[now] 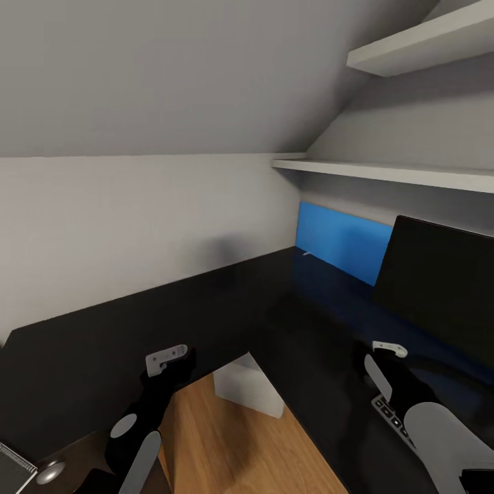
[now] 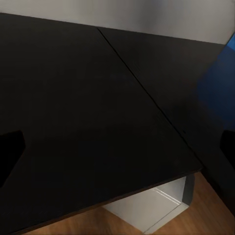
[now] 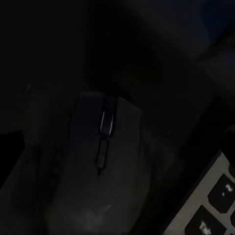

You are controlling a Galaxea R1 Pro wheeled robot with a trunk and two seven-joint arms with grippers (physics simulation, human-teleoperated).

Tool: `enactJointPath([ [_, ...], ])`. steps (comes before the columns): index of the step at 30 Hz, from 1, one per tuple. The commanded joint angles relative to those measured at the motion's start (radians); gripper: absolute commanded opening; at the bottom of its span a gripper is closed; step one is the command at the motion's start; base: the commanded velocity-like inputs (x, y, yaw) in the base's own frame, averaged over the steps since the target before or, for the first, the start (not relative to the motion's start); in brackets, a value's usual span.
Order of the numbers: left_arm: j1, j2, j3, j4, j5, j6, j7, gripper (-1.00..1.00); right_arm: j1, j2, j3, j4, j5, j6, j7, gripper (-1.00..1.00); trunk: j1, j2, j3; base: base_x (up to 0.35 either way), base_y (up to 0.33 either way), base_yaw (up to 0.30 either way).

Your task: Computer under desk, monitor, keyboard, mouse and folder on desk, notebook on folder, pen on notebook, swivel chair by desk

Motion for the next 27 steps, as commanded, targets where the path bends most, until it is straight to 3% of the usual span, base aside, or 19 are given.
enactJointPath([
  [1, -0.001, 0.000, -0.001, -0.002, 0.008, 0.003, 0.008, 1.00, 0.000, 0.000, 0.005, -0.005, -0.011, 0.002, -0.008, 1.00, 0.000, -0.001, -0.001, 0.000, 0.000, 0.000],
  [9, -0.001, 0.000, -0.001, -0.001, 0.009, 0.004, 0.008, 1.00, 0.001, 0.011, 0.007, -0.119, -0.014, -0.028, -0.007, 1.00, 0.000, -0.001, -0.001, 0.000, 0.000, 0.000],
  [11, -0.001, 0.000, -0.001, 0.000, 0.009, 0.003, 0.008, 1.00, 0.002, 0.037, 0.006, -0.139, -0.014, -0.030, -0.009, 1.00, 0.000, -0.001, -0.001, 0.000, 0.000, 0.000],
  [13, -0.001, 0.000, -0.001, 0.000, 0.009, 0.003, 0.008, 1.00, 0.002, 0.088, 0.004, -0.166, -0.012, -0.031, -0.012, 1.00, 0.000, -0.001, -0.001, 0.000, 0.000, 0.052],
  [14, -0.001, 0.000, -0.001, 0.000, 0.009, 0.003, 0.008, 1.00, 0.003, 0.096, 0.004, -0.168, -0.012, -0.031, -0.012, 1.00, 0.000, -0.001, -0.001, 0.000, 0.000, 0.163],
  [15, -0.001, 0.000, -0.001, 0.000, 0.008, 0.003, 0.008, 1.00, 0.004, 0.121, 0.003, -0.175, -0.009, -0.031, -0.013, 1.00, 0.000, -0.001, -0.001, 0.000, 0.000, 0.231],
  [23, -0.001, 0.000, -0.001, 0.001, 0.007, 0.004, 0.008, 1.00, 0.005, 0.164, 0.006, -0.178, 0.001, -0.032, -0.013, 1.00, 0.000, -0.001, -0.001, 0.000, 0.000, 0.266],
  [25, -0.001, 0.000, -0.001, 0.001, 0.007, 0.004, 0.008, 1.00, 0.006, 0.184, 0.013, -0.178, 0.031, -0.032, -0.013, 1.00, 0.000, -0.001, -0.001, 0.000, 0.000, 0.278],
  [27, -0.001, 0.000, -0.001, 0.002, 0.007, 0.004, 0.008, 1.00, 0.008, 0.218, 0.026, -0.177, 0.095, -0.034, -0.014, 1.00, 0.000, -0.001, -0.001, 0.000, 0.000, 0.279],
])
